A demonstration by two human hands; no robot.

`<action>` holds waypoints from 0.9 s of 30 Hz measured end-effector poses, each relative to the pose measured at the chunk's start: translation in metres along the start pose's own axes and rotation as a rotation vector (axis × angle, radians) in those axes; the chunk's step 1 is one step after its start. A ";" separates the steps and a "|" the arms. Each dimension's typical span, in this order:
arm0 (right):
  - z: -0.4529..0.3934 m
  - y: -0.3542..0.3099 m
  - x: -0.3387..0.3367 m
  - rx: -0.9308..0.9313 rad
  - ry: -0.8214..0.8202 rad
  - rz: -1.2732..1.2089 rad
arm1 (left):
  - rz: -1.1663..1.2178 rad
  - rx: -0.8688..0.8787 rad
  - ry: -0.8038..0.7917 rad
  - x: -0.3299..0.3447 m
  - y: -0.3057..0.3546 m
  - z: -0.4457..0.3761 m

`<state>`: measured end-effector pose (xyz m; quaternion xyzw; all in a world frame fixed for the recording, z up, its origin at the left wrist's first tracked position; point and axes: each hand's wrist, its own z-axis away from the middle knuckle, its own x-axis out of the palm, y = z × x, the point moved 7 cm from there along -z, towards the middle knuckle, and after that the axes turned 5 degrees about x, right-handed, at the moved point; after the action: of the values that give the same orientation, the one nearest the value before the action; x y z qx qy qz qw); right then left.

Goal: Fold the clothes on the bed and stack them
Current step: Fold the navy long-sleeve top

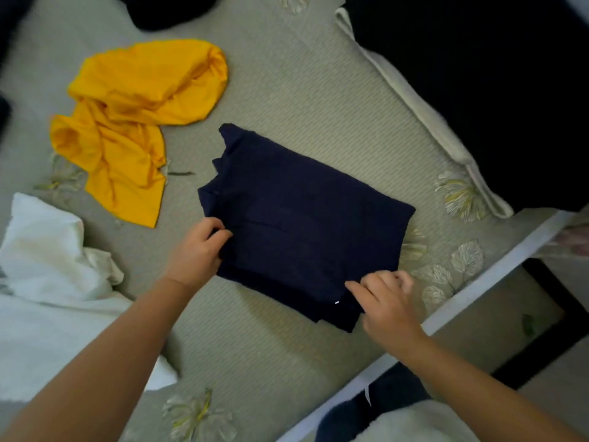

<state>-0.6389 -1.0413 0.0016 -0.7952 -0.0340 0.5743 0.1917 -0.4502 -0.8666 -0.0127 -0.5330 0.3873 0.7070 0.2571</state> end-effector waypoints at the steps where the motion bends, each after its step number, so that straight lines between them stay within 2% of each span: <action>1: 0.009 -0.005 0.008 -0.011 -0.025 0.009 | -0.004 -0.008 0.001 0.008 -0.002 0.010; 5: 0.034 -0.012 0.030 -0.049 -0.082 0.100 | -0.035 -0.063 0.004 0.034 -0.010 0.039; 9: 0.052 -0.021 0.046 -0.128 -0.198 0.317 | -0.049 -0.103 -0.012 0.053 -0.015 0.051; 12: 0.057 -0.024 0.045 -0.066 -0.253 0.291 | -0.097 -0.127 0.042 0.050 -0.013 0.067; 15: 0.050 -0.031 0.049 0.041 -0.272 0.220 | -0.184 -0.028 0.053 0.050 0.004 0.071; 18: 0.041 -0.042 0.076 0.043 -0.494 0.329 | -0.231 0.099 -0.105 0.063 0.018 0.051; 22: 0.037 -0.030 0.094 0.081 -0.635 0.340 | -0.276 0.295 -0.169 0.070 0.024 0.028; 25: 0.038 -0.021 0.097 0.057 -0.573 0.319 | -0.291 0.364 -0.080 0.069 0.017 0.025; 27: 0.037 -0.021 0.097 0.032 -0.477 0.355 | -0.265 0.324 -0.006 0.067 0.015 0.022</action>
<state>-0.6368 -0.9859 -0.0881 -0.6280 0.0703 0.7701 0.0873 -0.4947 -0.8601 -0.0697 -0.5288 0.4217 0.5969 0.4315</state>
